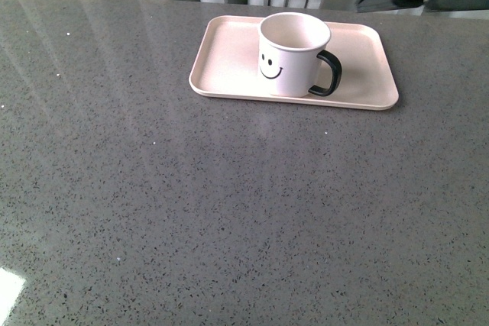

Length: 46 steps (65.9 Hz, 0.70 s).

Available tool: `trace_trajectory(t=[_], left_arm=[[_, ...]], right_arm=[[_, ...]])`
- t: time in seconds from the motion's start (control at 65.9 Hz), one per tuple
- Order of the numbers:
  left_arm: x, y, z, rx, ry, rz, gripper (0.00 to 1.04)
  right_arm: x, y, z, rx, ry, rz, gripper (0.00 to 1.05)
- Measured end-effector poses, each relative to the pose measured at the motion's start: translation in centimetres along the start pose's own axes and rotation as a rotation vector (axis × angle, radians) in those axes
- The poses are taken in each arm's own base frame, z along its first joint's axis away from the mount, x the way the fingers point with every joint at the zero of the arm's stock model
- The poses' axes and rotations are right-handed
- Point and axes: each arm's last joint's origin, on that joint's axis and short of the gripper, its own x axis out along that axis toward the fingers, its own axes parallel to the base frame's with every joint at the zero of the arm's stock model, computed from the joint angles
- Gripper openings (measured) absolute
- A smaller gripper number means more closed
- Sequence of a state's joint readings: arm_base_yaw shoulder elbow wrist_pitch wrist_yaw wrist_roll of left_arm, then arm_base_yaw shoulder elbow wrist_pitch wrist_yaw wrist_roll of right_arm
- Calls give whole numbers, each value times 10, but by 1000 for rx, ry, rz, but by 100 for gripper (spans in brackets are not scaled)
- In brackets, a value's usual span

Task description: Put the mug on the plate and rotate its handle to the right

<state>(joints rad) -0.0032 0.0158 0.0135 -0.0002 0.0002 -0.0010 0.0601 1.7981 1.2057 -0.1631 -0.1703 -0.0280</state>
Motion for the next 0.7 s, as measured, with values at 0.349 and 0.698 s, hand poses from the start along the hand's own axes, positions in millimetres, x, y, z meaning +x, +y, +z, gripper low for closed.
trace_trajectory(t=[0.349, 0.698], left_arm=[[0, 0, 0, 0, 0, 0, 96], [0, 0, 0, 0, 0, 0, 96]], right_arm=[[62, 16, 19, 95, 112, 9, 96], [80, 15, 32, 141, 126, -12, 96]])
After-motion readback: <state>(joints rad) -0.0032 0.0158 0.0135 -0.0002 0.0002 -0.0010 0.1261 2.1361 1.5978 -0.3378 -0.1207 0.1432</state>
